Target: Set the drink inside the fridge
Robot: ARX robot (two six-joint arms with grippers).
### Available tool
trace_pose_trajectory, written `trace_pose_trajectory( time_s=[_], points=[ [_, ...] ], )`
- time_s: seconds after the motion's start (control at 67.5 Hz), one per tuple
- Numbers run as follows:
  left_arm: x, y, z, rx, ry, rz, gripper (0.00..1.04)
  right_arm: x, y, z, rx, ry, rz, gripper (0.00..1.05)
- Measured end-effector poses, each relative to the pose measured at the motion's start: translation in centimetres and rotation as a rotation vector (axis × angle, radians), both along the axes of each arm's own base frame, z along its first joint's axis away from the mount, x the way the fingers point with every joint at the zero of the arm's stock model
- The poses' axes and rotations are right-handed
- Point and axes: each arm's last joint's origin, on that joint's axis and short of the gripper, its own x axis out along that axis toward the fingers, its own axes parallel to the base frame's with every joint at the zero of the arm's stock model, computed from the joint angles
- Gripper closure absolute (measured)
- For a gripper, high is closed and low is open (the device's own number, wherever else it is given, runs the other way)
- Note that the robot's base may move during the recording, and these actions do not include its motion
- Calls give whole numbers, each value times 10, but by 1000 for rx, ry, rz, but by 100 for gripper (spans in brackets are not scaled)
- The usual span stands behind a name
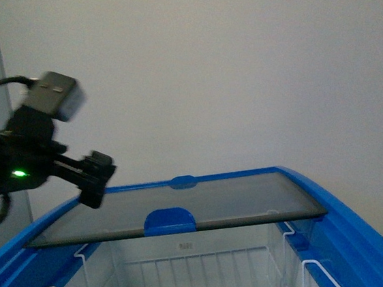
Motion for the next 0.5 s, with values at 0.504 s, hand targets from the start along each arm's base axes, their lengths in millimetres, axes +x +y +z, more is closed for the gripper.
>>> trace_pose_trajectory(
  time_s=[0.504],
  points=[
    [-243,62,-87,-463,30,333,48,1,1,4,-111,168,-49,65]
  ],
)
